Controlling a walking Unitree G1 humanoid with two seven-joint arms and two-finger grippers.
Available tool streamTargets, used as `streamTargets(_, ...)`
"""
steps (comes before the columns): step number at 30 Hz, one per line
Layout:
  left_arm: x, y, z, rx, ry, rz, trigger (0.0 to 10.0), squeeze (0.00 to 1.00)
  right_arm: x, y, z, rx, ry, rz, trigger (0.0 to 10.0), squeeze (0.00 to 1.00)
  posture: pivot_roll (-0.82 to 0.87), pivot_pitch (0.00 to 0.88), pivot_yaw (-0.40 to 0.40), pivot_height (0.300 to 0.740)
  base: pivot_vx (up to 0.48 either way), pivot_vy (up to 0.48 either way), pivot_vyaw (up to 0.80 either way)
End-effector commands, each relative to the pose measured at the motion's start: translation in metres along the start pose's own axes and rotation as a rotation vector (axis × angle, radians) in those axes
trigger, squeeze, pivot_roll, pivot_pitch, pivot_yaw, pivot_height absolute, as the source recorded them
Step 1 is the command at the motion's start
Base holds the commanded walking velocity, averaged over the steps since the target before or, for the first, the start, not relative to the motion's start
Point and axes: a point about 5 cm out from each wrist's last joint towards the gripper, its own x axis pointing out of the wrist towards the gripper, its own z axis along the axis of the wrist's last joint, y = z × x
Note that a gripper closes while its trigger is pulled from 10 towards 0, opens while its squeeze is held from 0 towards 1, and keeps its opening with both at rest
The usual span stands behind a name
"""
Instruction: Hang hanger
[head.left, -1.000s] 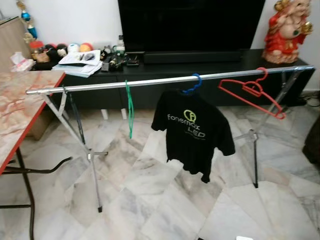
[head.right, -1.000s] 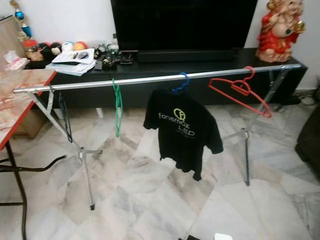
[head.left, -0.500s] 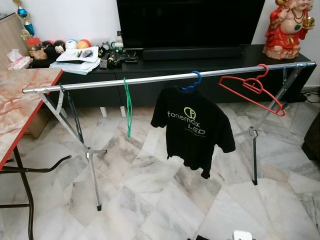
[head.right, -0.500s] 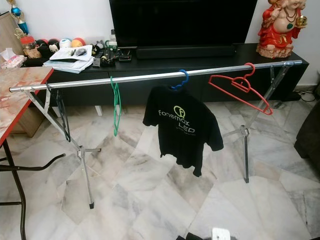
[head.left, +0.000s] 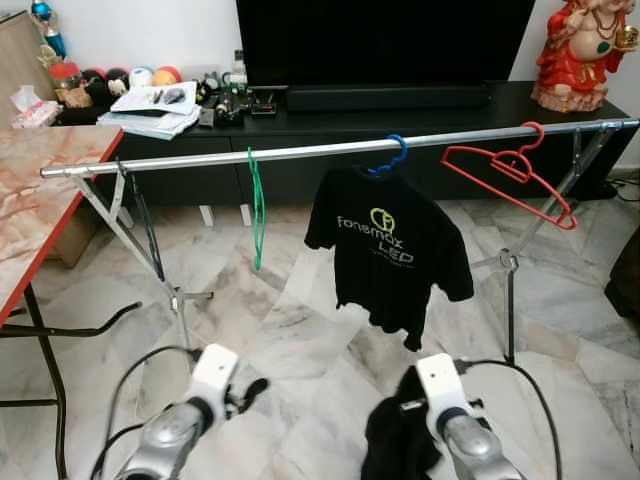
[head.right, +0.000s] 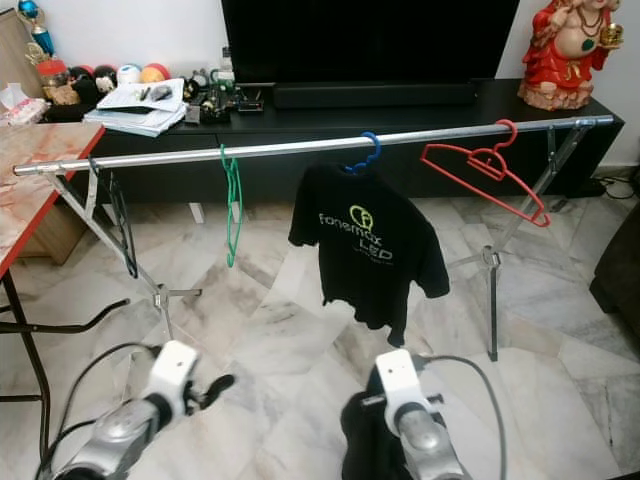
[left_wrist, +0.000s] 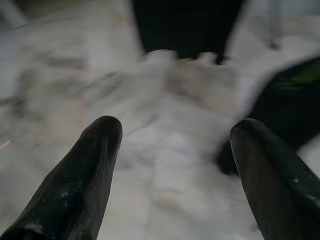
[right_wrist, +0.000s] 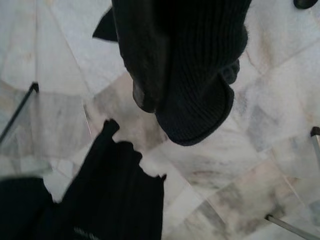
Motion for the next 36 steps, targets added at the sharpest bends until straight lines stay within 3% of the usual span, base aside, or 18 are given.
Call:
streamTargets(1, 0.006, -0.007, 0.015, 0.045, -0.018, -0.130, 10.0, 0.00, 0.007, -0.001, 0.030, 0.002, -0.082, 0.014, 10.0, 0.00, -0.06, 0.057, 0.023, 0.740, 0.000, 0.000, 0.00)
streamTargets(8, 0.014, -0.028, 0.049, 0.114, -0.100, -0.346, 10.0, 0.00, 0.014, -0.004, 0.071, -0.014, -0.159, 0.028, 10.0, 0.00, -0.07, 0.049, 0.020, 0.740, 0.000, 0.000, 0.00)
streamTargets(11, 0.016, -0.033, 0.059, 0.125, -0.130, -0.375, 10.0, 0.00, 0.015, -0.009, 0.086, 0.009, -0.191, 0.033, 10.0, 0.00, -0.07, 0.046, 0.018, 0.740, 0.000, 0.000, 0.00)
streamTargets(14, 0.015, -0.042, 0.073, 0.139, -0.163, -0.438, 10.0, 0.00, 0.013, -0.007, 0.106, -0.059, -0.243, 0.114, 10.0, 0.00, -0.07, 0.039, 0.013, 0.740, 0.000, 0.000, 0.00)
streamTargets(20, 0.013, -0.047, 0.081, 0.151, -0.171, -0.445, 10.0, 0.00, 0.009, -0.007, 0.110, -0.178, -0.229, 0.149, 10.0, 0.00, -0.07, 0.033, 0.006, 0.740, 0.000, 0.000, 0.00)
streamTargets(23, 0.012, -0.047, 0.081, 0.165, -0.156, -0.436, 10.0, 0.00, 0.007, -0.010, 0.115, -0.192, -0.221, 0.137, 10.0, 0.00, -0.07, 0.035, 0.003, 0.740, 0.000, 0.000, 0.00)
streamTargets(27, 0.011, -0.050, 0.091, 0.171, -0.176, -0.422, 10.0, 0.00, 0.001, -0.016, 0.140, -0.195, -0.267, 0.093, 10.0, 0.00, -0.07, 0.045, -0.004, 0.740, 0.000, 0.000, 0.00)
streamTargets(31, 0.010, -0.057, 0.098, 0.182, -0.198, -0.435, 10.0, 0.00, -0.005, -0.014, 0.161, -0.268, -0.290, 0.058, 10.0, 0.00, -0.07, 0.051, -0.011, 0.740, 0.000, 0.000, 0.00)
streamTargets(36, 0.007, -0.064, 0.106, 0.193, -0.214, -0.443, 10.0, 0.00, -0.014, -0.004, 0.179, -0.221, -0.286, 0.038, 10.0, 0.00, -0.07, 0.053, -0.014, 0.740, 0.000, 0.000, 0.00)
